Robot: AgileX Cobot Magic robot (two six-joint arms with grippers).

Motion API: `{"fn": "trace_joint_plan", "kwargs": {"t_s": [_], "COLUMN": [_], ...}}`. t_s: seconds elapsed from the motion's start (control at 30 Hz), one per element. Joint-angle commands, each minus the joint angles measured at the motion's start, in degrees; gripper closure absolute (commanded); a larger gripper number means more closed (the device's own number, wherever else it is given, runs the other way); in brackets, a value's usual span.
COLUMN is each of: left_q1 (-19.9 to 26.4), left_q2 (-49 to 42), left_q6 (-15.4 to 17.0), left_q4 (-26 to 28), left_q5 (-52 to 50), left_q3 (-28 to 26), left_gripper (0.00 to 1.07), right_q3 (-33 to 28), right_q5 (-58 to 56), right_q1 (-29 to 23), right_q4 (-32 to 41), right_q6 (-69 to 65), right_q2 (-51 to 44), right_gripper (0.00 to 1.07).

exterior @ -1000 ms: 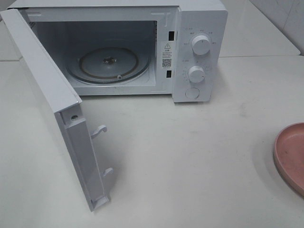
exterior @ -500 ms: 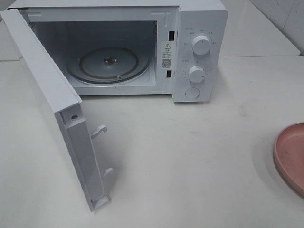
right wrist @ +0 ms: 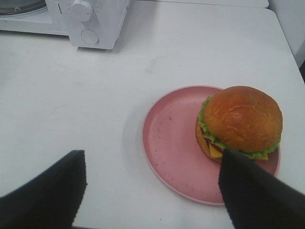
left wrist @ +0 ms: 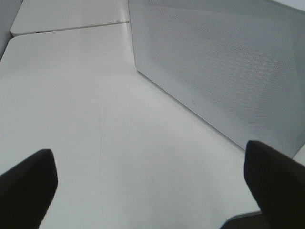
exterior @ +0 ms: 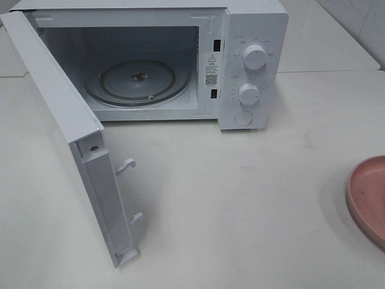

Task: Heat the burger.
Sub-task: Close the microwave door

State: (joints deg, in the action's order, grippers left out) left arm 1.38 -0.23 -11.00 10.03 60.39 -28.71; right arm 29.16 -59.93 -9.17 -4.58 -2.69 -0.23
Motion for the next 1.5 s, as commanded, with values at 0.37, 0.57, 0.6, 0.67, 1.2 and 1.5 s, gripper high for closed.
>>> {"fn": "trace_joint_plan", "kwargs": {"t_s": [0.37,0.57,0.6,0.67,1.2,1.5], "left_q1": [0.06,0.06,0.06,0.06,0.06,0.06], "left_q2": [-1.26,-1.26,-1.26,-1.26,5.96,17.65], "left_q6": [-0.06,-0.06,-0.06,0.00,-0.17,-0.11], "left_q4": [0.34,0.46,0.63,0.57,-0.34,-0.40], "left_q5": [-0.52,-0.52,-0.52,-0.52,-7.68,-15.41], "left_q3": [0.06,0.06,0.06,0.06,-1.95,-1.72], "left_gripper": [0.06,0.06,0.06,0.06,0.10,0.89], "right_q3": [-0.17,-0.17,-0.17,-0.17,-0.17,-0.17], "right_q5": [0.57,0.57,0.57,0.57,0.57,0.57], "right_q1": [0.40,0.40,0.40,0.40,0.40,0.40], "right_q4": [-0.34,-0.34,-0.34,-0.34,-0.29,-0.29], "right_q6": [0.00,0.00,0.00,0.00,0.00,0.00], "right_q2": [-1.49,-1.49,-1.49,-1.49,-1.49,-1.49], "right_gripper": [0.31,0.31,0.31,0.31,0.31,0.31]}}
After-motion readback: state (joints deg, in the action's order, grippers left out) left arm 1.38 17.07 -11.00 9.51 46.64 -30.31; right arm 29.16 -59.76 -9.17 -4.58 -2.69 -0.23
